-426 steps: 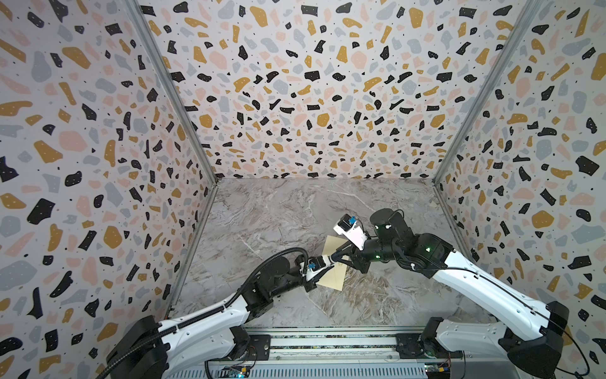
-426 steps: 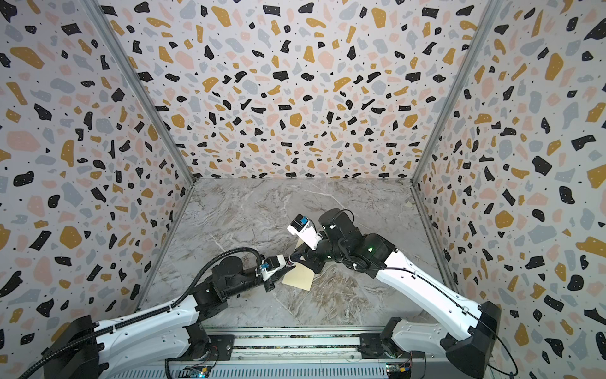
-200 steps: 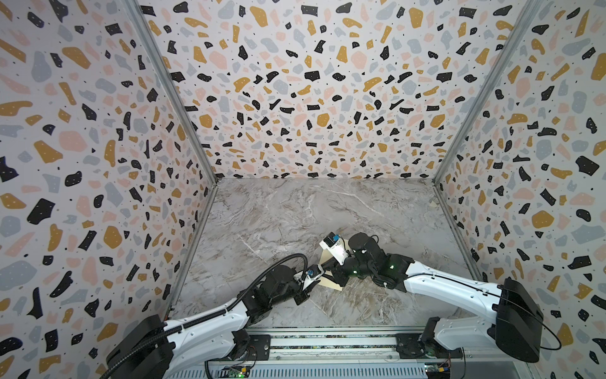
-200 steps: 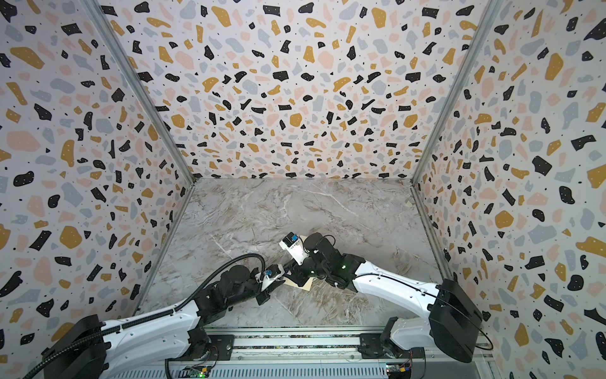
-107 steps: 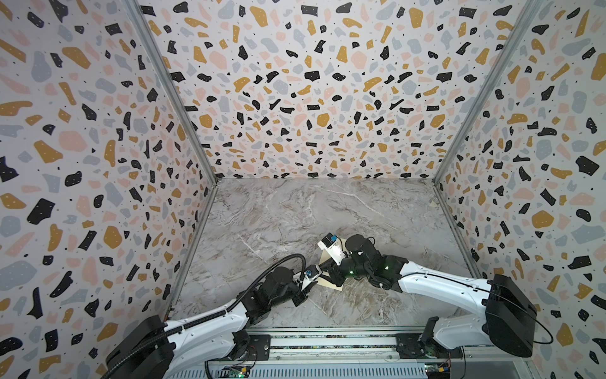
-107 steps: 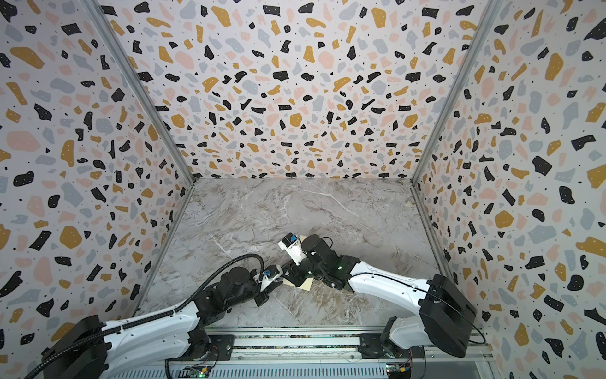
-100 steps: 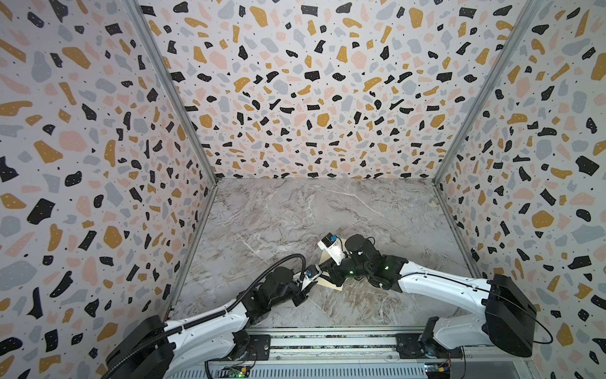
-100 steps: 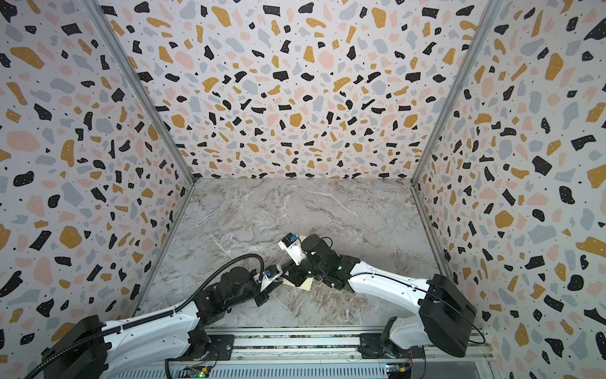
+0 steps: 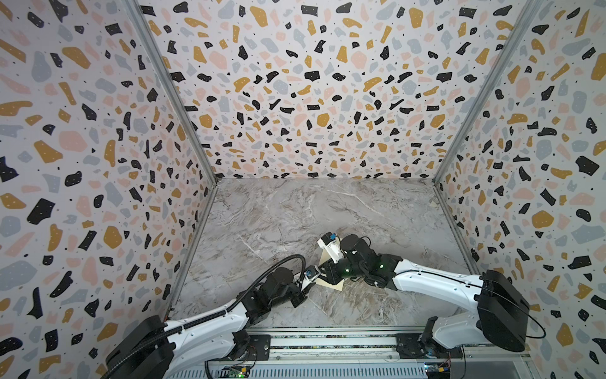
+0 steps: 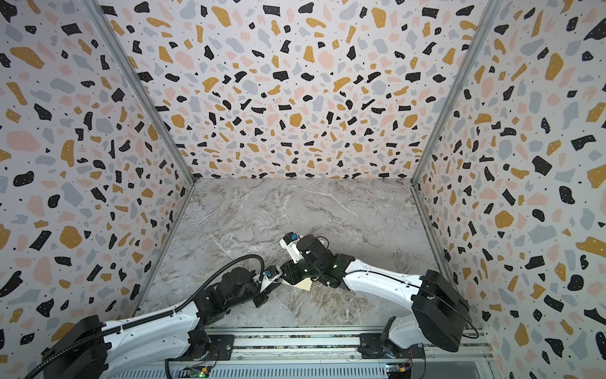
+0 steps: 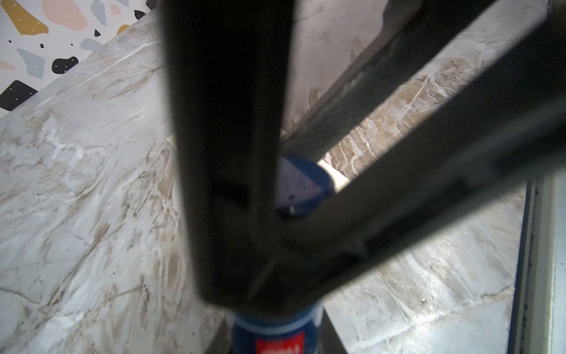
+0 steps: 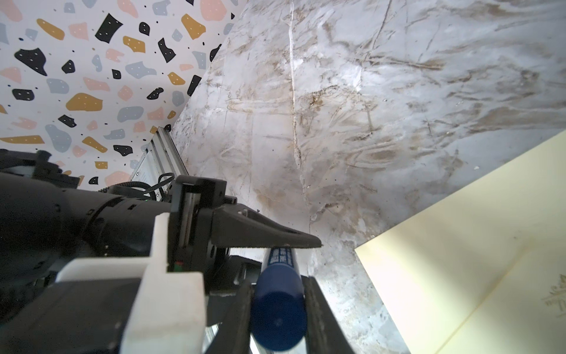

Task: Place the letter into the envelope and seal it
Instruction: 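Open the right gripper and draw it back from the capped glue stick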

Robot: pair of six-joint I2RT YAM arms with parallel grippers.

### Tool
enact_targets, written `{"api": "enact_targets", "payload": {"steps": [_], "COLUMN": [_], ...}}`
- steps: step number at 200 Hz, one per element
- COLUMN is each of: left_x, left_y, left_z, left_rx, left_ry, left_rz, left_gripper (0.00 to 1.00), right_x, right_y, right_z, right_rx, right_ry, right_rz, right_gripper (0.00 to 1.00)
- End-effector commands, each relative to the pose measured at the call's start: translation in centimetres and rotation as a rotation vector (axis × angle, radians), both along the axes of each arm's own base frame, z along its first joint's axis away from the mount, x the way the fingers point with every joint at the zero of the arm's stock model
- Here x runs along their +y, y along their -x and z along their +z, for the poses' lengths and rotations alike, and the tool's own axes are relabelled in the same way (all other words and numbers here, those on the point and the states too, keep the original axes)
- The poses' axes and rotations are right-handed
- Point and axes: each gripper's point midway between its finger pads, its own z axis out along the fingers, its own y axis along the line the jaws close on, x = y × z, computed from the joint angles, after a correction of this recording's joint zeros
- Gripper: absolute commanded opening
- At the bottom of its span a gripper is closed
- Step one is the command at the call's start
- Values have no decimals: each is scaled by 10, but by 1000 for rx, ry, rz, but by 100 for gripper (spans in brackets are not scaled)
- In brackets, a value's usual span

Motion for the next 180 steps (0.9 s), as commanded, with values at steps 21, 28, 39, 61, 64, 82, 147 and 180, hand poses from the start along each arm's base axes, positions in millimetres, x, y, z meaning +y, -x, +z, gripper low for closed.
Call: {"api": "enact_targets", "payload": {"steps": [21, 28, 39, 61, 64, 82, 147, 180], "left_x": [-28, -29, -30, -30, -31, -32, -34, -33], "left_y": [-12, -12, -12, -11, -11, -10, -8, -23], "left_z": [212, 206, 196, 183, 182, 176, 168, 157], "left_rx": [-521, -514, -500, -481, -478, -461, -255, -32], "left_ry": [556, 537, 516, 501, 498, 493, 612, 579], "left_rz": [-53, -58, -61, -68, -71, -78, -48, 92], "left_gripper": [0, 0, 0, 0, 0, 0, 0, 0], "right_x": [-14, -14, -17, -26, -27, -35, -83, -113], "right_y": [52, 45, 34, 15, 13, 3, -9, -12], "right_z": [-8, 8, 36, 85, 92, 123, 227, 233], "right_rx": [150, 109, 42, -63, -79, -176, -541, -630], "right_ry": [140, 124, 89, 29, 23, 18, -56, -67], "right_rz": [115, 102, 82, 60, 56, 42, -75, -169], "right_gripper": [9, 12, 20, 34, 36, 46, 66, 71]}}
